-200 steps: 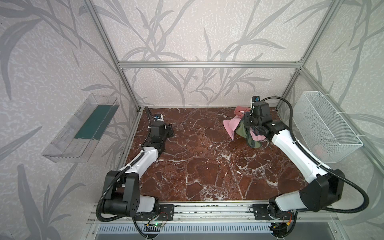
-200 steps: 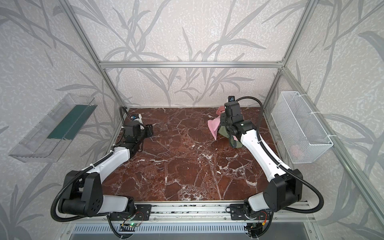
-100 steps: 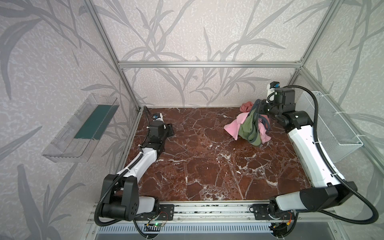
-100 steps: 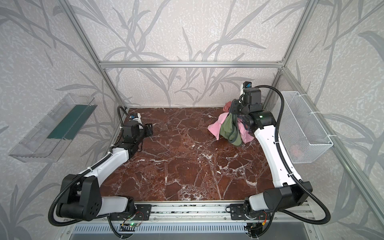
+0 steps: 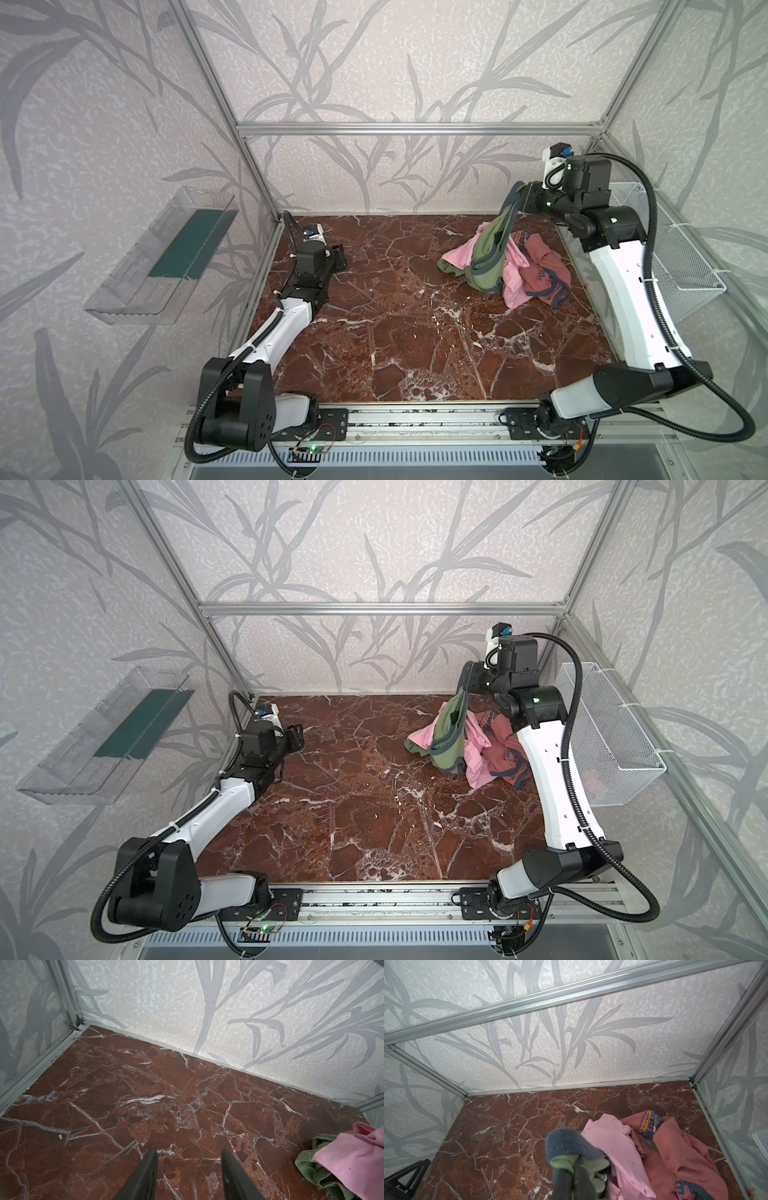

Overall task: Pick out a specific cloth from the pile
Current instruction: 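Lift the green shirt high with the right gripper, pulling it from the pile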

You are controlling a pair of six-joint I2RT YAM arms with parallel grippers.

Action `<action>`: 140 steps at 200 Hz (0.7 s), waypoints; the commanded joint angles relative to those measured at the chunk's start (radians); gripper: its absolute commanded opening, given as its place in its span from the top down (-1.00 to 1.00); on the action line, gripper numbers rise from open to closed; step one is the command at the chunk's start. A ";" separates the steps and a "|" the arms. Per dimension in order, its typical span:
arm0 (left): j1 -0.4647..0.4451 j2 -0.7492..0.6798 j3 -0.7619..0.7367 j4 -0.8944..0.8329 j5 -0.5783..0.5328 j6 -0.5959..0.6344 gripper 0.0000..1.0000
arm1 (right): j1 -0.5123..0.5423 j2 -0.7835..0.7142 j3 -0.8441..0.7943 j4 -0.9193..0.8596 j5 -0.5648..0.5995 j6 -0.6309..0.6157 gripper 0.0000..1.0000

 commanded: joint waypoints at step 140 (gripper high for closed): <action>-0.003 -0.030 0.007 -0.015 0.017 -0.021 0.05 | -0.132 0.184 0.641 -0.130 -0.236 0.131 1.00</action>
